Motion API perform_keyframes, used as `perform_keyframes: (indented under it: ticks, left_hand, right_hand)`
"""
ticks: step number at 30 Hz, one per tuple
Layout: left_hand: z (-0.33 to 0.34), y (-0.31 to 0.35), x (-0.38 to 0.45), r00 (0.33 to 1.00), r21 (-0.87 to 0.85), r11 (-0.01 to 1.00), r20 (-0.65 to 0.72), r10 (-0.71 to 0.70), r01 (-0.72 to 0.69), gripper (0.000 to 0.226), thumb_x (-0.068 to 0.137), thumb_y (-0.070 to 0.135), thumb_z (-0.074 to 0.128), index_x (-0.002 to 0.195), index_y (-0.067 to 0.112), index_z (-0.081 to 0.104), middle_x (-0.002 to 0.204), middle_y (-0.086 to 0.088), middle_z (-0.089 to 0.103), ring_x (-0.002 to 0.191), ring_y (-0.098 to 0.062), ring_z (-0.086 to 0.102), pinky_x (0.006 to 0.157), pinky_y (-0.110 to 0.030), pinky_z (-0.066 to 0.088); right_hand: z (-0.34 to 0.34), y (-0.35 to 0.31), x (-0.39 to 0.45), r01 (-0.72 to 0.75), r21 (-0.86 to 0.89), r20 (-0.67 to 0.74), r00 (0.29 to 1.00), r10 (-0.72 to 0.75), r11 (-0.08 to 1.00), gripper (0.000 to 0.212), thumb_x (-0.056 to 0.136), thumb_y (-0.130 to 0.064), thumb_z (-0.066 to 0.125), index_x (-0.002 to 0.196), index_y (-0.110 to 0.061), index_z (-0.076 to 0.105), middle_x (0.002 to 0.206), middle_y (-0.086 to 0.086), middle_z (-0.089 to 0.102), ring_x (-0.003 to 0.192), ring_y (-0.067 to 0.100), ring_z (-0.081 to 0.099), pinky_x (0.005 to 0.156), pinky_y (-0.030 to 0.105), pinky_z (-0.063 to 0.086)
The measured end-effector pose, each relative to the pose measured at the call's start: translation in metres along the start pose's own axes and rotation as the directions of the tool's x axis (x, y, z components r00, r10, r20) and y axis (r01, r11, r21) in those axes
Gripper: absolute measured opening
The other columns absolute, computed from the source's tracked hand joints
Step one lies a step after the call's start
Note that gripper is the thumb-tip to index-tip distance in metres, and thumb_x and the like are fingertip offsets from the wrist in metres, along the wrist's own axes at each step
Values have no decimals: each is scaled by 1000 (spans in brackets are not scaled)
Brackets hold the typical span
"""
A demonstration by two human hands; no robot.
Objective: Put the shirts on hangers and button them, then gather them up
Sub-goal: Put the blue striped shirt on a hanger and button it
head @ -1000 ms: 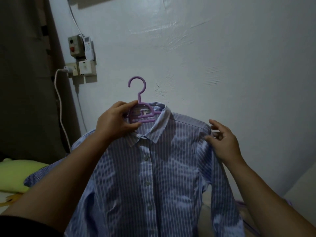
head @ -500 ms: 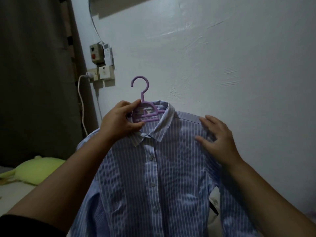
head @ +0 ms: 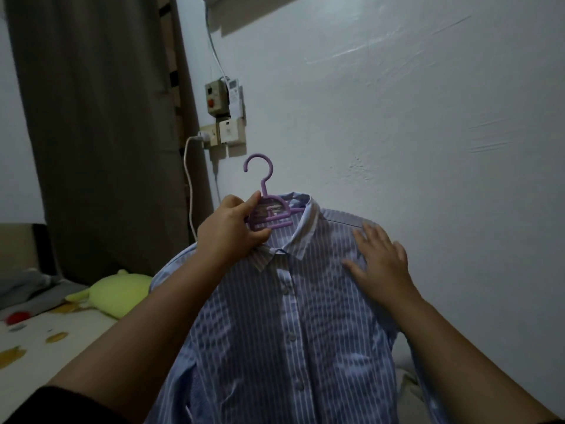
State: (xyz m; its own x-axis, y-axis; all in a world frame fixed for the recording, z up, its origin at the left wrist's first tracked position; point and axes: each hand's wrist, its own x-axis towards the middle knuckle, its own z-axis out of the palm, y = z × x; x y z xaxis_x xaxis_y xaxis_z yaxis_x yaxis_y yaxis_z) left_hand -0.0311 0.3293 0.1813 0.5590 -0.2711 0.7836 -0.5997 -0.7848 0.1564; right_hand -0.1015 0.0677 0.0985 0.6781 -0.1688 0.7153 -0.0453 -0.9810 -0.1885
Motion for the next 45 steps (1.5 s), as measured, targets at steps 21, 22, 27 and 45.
perform_keyframes:
  ticks: [21, 22, 27, 45]
  left_hand:
    - [148, -229, 26, 876, 167, 861, -39, -481, 481, 66, 85, 45, 61, 144, 39, 34, 118, -5, 49, 98, -26, 58, 72, -31, 48]
    - [152, -237, 22, 868, 176, 852, -37, -495, 493, 64, 84, 45, 61, 143, 39, 37, 116, -5, 50, 98, -26, 58, 71, -31, 46]
    - [163, -260, 15, 854, 231, 829, -20, -519, 509, 45, 83, 50, 61, 126, 39, 54, 104, -3, 55, 92, -25, 59, 64, -29, 40]
    - [178, -148, -47, 957, 14, 1000, 290, -26, 23, 70, 83, 63, 56, 143, 30, 41, 148, 6, 43, 136, -13, 36, 111, -38, 23]
  right_hand:
    - [222, -103, 63, -46, 219, 289, 957, -19, 975, 69, 94, -58, 36, 150, -28, 9, 159, -3, 5, 146, 15, 4, 115, 37, 10]
    - [227, -108, 61, -43, 240, 289, 957, -29, 970, 71, 92, -61, 33, 150, -28, 10, 159, -3, 7, 146, 15, 6, 114, 37, 10]
    - [248, -127, 55, -19, 307, 280, 957, -72, 952, 80, 78, -60, 22, 149, -26, 16, 158, -4, 14, 145, 14, 9, 114, 39, 10]
    - [206, -93, 9, -54, 188, 346, 938, -14, 981, 67, 93, -57, 40, 150, -32, 16, 158, -5, 13, 144, 14, 10, 113, 39, 12]
